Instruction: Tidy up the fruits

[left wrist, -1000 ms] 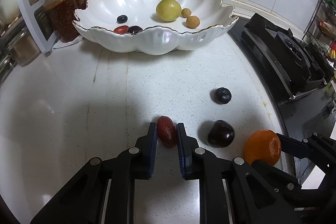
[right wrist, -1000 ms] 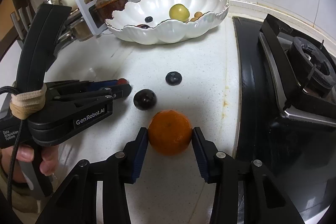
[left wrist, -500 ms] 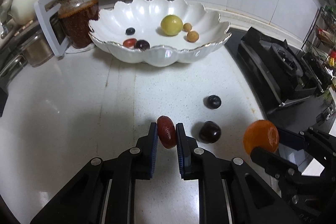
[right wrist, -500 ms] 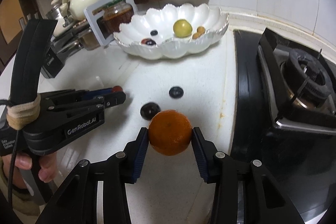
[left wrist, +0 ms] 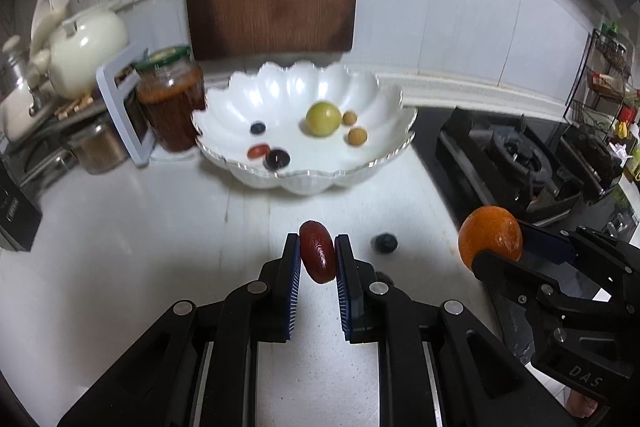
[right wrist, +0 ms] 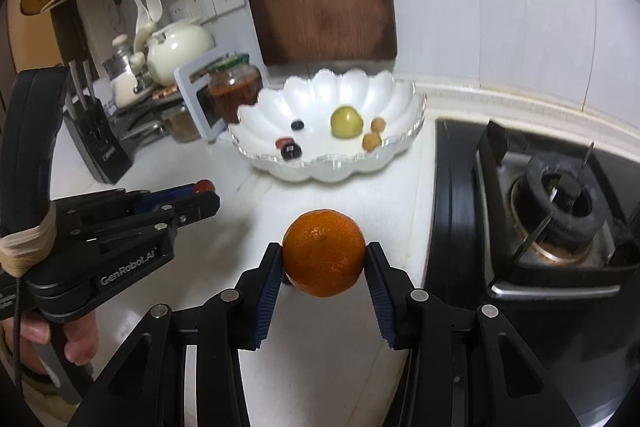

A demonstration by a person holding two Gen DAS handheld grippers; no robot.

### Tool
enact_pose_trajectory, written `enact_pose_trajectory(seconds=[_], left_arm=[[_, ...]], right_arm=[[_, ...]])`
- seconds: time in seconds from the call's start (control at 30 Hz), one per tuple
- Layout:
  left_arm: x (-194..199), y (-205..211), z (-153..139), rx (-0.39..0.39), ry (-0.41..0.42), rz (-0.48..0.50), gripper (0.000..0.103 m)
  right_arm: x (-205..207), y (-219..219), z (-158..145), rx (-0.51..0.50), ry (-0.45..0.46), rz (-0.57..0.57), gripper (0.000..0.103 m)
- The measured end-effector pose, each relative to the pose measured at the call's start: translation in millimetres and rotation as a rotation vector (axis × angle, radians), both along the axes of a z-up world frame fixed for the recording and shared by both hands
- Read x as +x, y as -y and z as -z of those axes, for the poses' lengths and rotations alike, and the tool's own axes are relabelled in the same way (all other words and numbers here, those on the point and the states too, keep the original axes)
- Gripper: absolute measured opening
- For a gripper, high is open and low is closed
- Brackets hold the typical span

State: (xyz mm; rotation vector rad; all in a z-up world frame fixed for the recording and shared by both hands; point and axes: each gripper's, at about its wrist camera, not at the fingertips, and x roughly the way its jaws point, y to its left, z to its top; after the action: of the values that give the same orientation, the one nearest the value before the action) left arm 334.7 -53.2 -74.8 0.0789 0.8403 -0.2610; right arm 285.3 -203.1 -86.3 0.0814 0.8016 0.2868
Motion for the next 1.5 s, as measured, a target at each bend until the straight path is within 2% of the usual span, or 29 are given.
enact_pose_trajectory(seconds=[0.5,0.9,1.27,1.5], left_arm=[[-6,-11,-53,-0.050,0.158,-0.014,0.018],[16,-12,-78,-0.051,0.255,-0.017,0.018],[61,-15,-86,-0.061,0.277,-0.069,0.018],[92,-14,-80,-0.062,0.245,-0.085,0.018]], right_arm=[[6,-3,-55,0.003,0.193,0.014,0.043],[43,-5,-72,0.034,0.231,0.031,0.043],[92,-9,-82,0.014,0.251,0.061,0.043],[124,-11,-83,-0.013,0.247,0.068,0.043]])
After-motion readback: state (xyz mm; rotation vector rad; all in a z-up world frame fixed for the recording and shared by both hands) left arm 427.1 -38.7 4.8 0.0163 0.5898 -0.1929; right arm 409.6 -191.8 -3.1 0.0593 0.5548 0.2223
